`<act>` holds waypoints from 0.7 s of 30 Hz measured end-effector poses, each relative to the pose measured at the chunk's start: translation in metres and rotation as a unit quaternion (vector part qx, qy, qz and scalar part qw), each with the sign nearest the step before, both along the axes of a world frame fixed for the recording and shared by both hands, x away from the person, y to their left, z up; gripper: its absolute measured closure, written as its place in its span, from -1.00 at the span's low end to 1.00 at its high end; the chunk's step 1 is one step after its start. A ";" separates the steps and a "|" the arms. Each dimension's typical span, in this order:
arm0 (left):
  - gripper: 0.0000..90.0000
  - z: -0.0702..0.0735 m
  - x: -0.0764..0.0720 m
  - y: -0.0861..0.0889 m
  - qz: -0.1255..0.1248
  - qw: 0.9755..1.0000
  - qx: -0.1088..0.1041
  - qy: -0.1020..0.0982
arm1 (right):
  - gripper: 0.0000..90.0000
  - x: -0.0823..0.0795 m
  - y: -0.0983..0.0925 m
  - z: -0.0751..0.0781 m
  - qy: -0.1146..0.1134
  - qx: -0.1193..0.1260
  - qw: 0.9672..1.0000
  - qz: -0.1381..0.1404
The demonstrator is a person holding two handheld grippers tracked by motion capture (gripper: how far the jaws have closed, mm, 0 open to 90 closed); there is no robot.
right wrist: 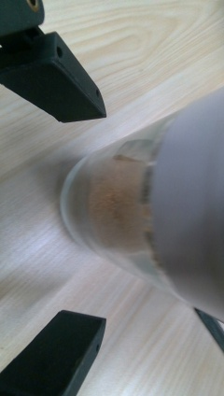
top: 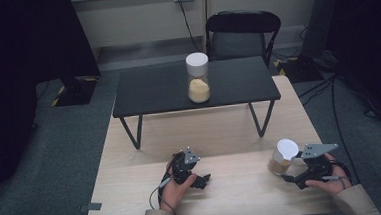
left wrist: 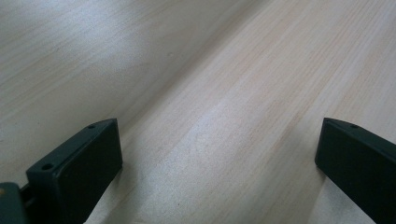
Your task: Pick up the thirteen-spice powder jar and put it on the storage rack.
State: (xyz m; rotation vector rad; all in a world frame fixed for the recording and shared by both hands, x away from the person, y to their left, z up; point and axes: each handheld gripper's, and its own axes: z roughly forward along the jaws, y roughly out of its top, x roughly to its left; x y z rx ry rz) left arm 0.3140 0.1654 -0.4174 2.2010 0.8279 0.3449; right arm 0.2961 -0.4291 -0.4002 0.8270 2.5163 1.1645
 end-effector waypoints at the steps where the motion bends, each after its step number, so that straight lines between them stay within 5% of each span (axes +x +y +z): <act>1: -1.00 0.000 0.000 0.000 0.000 1.000 0.000 0.000 | -0.97 -0.001 0.000 0.000 -0.002 0.003 1.000 -0.003; 11: -1.00 0.000 0.000 0.000 0.000 1.000 0.000 0.000 | -0.86 0.000 0.000 0.000 -0.013 0.052 0.998 -0.016; 21: -1.00 0.000 0.000 0.000 0.000 1.000 0.000 0.000 | -0.40 0.007 0.006 -0.002 -0.030 0.062 0.998 0.007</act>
